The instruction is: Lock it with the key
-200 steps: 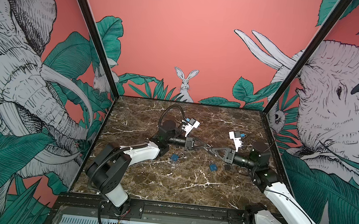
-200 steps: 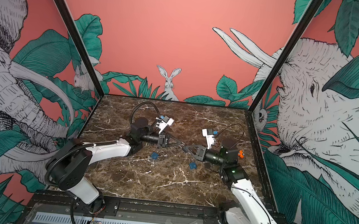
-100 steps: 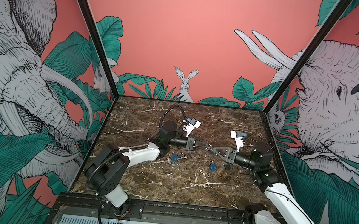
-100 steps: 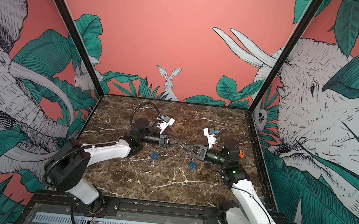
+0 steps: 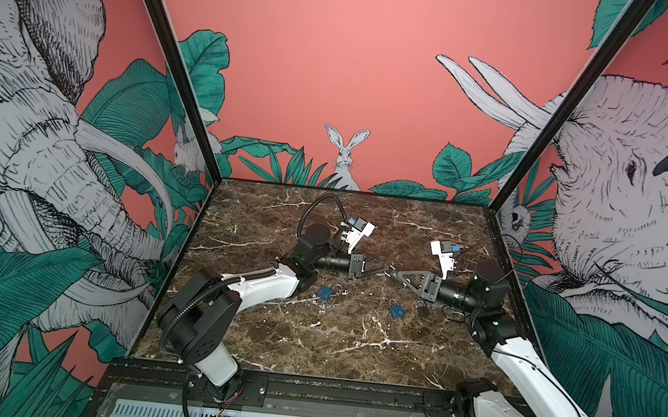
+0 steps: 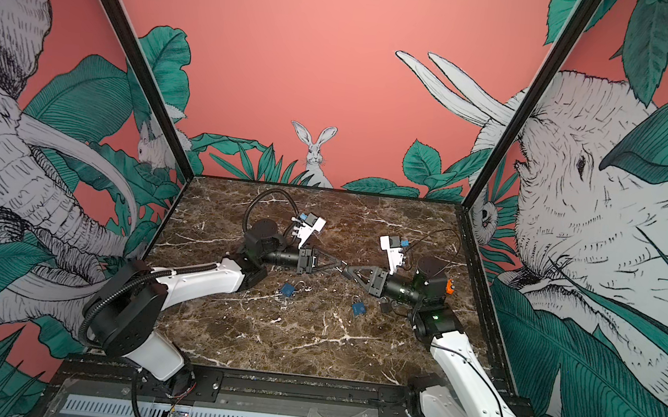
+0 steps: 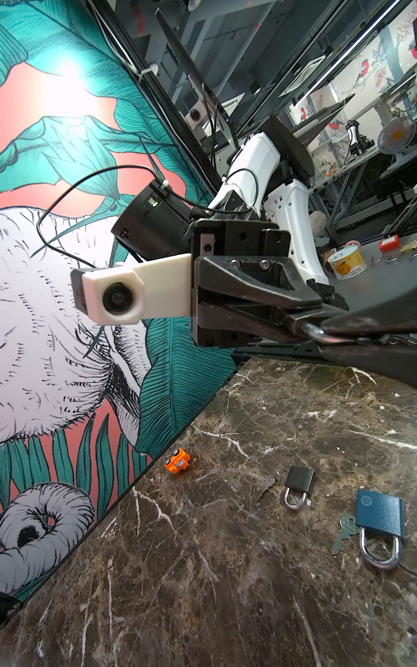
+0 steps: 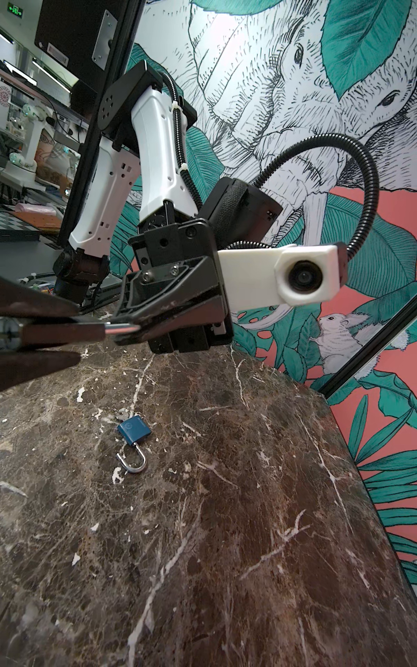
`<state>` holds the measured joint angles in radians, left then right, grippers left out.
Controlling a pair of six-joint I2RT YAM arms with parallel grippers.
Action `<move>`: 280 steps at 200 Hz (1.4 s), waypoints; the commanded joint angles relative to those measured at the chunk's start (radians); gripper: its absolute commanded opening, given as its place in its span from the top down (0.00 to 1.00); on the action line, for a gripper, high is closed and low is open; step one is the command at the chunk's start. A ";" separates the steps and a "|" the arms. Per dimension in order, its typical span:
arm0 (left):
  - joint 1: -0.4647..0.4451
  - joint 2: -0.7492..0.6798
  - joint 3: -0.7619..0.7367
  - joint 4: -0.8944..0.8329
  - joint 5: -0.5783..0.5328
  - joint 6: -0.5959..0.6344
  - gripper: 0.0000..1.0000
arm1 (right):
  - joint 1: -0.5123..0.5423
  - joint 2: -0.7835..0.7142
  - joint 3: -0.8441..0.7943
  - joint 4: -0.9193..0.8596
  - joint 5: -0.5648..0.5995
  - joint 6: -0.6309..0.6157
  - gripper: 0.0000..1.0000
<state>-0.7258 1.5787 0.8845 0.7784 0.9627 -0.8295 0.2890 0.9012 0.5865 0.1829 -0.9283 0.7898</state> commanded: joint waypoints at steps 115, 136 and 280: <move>-0.234 -0.017 0.078 -0.062 0.283 0.132 1.00 | 0.011 0.190 0.043 0.313 0.085 0.074 1.00; -0.276 -0.016 0.094 -0.070 0.322 0.155 1.00 | 0.012 0.230 0.044 0.354 0.087 0.086 1.00; -0.216 0.073 0.109 -0.043 0.233 0.096 0.90 | -0.002 0.202 -0.014 0.247 0.117 -0.004 1.00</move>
<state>-0.7349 1.6737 0.9665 0.6163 0.8604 -0.7124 0.2478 1.0603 0.5575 0.3122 -0.9150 0.8074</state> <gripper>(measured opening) 0.083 0.107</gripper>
